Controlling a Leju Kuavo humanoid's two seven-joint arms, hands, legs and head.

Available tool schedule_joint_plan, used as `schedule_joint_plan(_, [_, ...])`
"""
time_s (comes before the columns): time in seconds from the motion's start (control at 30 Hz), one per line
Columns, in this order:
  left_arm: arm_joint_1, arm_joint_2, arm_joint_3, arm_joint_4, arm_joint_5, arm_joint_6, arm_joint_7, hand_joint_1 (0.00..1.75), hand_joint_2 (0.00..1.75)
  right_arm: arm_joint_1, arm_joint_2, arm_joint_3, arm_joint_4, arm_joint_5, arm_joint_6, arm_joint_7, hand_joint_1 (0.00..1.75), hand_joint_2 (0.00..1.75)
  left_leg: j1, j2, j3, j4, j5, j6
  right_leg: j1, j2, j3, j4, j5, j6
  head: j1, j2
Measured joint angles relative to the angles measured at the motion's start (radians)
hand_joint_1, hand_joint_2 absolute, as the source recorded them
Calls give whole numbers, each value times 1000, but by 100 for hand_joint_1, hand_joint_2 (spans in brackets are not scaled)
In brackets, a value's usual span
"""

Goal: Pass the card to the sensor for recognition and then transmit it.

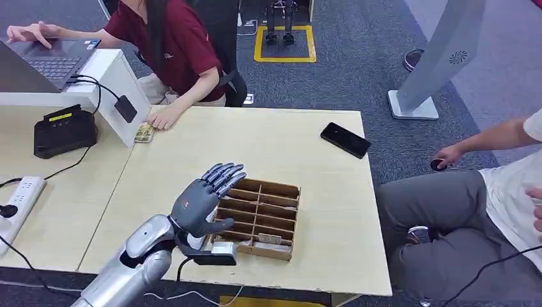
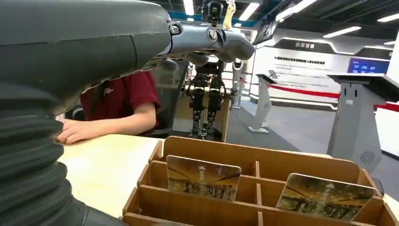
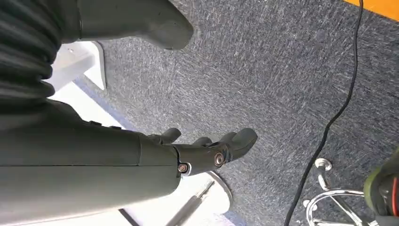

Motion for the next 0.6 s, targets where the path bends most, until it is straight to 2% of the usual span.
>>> schedule_joint_plan(0.6, [-3, -26, 0, 54, -50, 2, 11, 0, 175, 0, 0, 0, 0, 0, 0, -3, 0, 175, 0, 0, 0, 0, 0, 0, 0, 0, 0, 0, 0, 0, 0, 0])
